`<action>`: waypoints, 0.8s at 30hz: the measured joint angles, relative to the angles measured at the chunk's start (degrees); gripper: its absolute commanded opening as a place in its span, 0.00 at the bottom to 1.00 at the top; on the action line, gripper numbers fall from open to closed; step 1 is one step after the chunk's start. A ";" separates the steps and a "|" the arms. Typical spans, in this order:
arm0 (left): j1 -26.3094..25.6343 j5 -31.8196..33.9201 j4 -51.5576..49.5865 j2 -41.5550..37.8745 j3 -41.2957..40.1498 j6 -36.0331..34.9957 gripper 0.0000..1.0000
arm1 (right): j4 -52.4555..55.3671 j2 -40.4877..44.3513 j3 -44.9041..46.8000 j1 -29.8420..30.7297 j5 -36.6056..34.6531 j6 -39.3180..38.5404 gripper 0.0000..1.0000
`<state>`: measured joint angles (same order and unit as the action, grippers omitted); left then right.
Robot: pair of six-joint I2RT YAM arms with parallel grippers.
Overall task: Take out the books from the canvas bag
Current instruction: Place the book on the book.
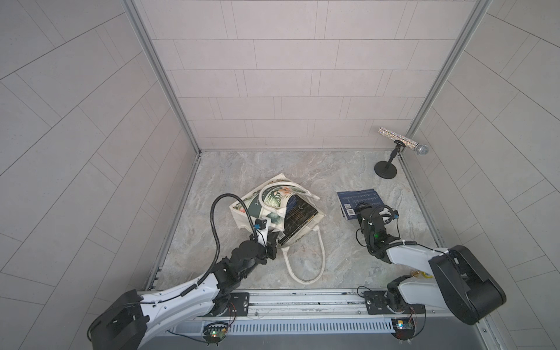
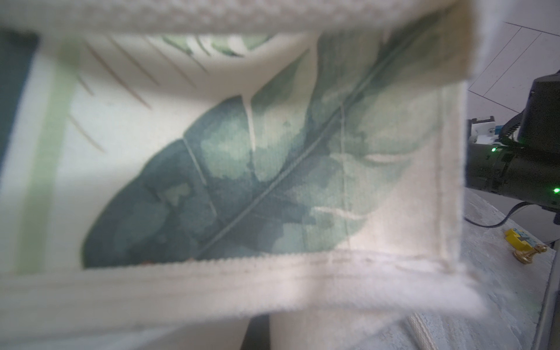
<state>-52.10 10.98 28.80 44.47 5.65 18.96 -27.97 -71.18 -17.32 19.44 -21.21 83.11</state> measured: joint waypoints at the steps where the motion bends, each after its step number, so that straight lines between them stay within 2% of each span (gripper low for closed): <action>1: 0.00 -0.09 0.00 0.00 0.00 0.00 0.00 | 1.60 1.16 -0.37 0.00 0.13 -0.22 0.87; 7: 0.13 -0.42 0.00 0.00 0.00 -0.26 0.00 | 7.74 3.82 -0.66 0.00 1.53 -0.50 0.89; 14: 0.22 -0.63 -0.02 0.00 0.00 -0.59 0.00 | 6.69 -1.46 -0.68 0.00 3.76 -0.44 0.91; 20: 0.22 -0.70 -0.02 0.00 0.00 -0.61 0.00 | 7.63 0.74 -1.84 0.00 4.33 -2.10 0.92; 24: 0.28 -0.90 0.00 0.02 0.00 -0.61 0.00 | 4.66 -1.64 -2.89 -0.17 4.26 -4.13 0.91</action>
<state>-51.81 10.09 28.80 44.49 5.65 18.35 -23.31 -72.82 -20.21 19.27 -16.95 78.98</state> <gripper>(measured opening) 0.063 0.911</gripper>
